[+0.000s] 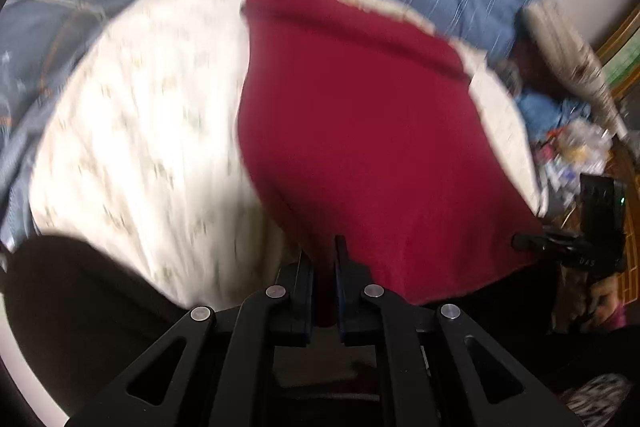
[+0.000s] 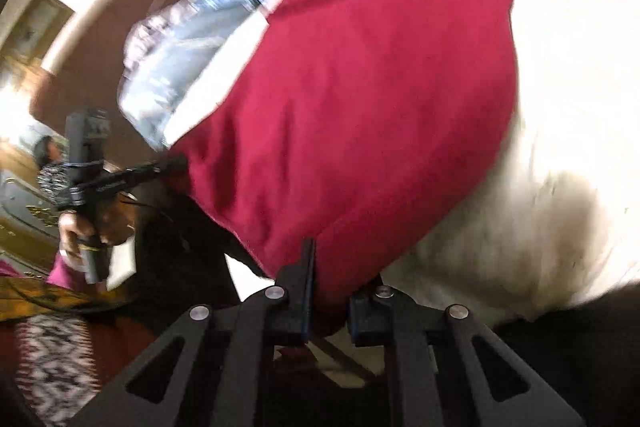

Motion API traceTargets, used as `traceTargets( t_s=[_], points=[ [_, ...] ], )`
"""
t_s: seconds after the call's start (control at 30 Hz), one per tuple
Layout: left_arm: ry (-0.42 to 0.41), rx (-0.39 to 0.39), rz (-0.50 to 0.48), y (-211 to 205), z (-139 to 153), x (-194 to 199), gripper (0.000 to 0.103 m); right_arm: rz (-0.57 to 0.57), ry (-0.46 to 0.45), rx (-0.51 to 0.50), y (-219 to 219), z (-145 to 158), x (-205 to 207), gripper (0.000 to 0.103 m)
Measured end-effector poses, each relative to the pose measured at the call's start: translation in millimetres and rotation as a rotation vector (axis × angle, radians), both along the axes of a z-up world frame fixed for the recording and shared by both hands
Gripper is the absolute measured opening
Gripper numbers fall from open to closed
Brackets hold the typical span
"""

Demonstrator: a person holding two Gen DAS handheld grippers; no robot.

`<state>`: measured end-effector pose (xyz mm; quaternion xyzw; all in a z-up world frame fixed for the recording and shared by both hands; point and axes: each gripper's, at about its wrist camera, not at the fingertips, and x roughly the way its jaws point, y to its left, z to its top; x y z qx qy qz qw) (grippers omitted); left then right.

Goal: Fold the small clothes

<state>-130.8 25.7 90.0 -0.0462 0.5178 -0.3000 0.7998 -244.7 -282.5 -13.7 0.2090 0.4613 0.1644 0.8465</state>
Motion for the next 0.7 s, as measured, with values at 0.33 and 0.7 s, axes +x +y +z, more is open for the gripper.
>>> traceTargets(
  t_s=[0.33, 0.7],
  points=[
    [-0.235, -0.011, 0.081, -11, 26, -8, 0.007, -0.133, -0.182, -0.044, -21, 42, 25, 0.012],
    [-0.334, -0.065, 0.166, -11, 26, 7, 0.007, -0.279, -0.292, -0.169, -43, 56, 65, 0.012]
  ],
)
